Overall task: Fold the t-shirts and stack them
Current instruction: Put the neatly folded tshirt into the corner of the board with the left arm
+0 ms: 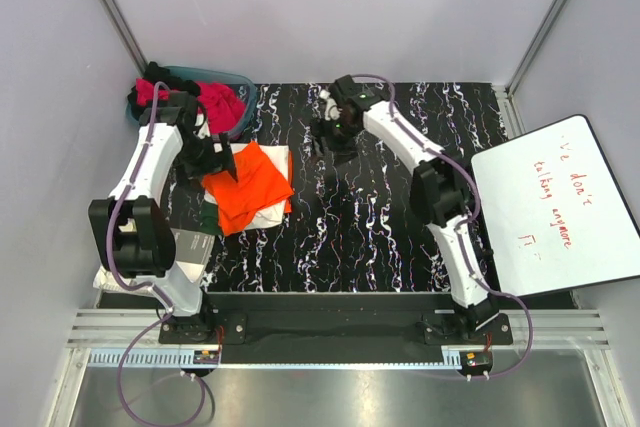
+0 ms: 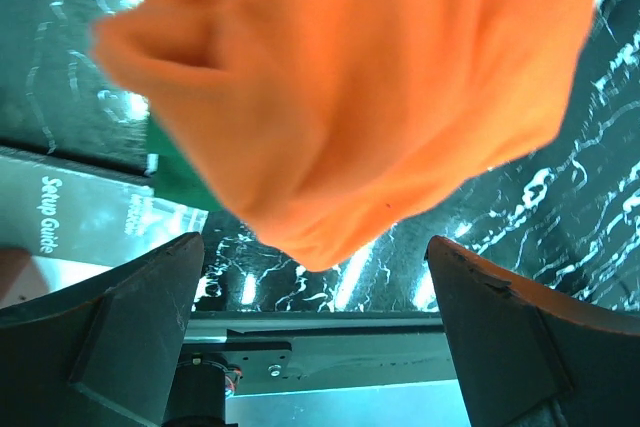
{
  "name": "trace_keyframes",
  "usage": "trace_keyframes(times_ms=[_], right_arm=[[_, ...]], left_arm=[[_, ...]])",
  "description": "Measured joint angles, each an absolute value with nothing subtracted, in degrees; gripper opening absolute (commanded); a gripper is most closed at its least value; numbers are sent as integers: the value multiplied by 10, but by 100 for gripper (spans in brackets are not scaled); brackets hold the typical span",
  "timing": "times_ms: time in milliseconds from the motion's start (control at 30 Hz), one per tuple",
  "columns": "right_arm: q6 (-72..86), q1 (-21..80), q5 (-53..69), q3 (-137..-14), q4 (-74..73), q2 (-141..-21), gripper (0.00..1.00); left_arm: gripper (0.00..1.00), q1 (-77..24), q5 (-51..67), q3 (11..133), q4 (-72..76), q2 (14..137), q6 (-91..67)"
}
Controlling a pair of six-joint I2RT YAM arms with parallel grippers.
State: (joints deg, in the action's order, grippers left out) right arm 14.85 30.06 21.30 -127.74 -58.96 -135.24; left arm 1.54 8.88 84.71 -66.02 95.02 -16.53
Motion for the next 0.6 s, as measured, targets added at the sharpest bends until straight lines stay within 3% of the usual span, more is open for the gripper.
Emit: trace_keyframes(times_ms=[167,333,600], right_arm=[[175,348,286,-1386,-581,-1426,73],[199,374,330,-1415,-582,-1464,70],[215,372,352,-1384,-583,-1472,65]], left_arm=[[99,31,70,847,-659,964,-181],[99,36,59,858,-659,997,-196],[80,37,56,874,-641,1045,-217]])
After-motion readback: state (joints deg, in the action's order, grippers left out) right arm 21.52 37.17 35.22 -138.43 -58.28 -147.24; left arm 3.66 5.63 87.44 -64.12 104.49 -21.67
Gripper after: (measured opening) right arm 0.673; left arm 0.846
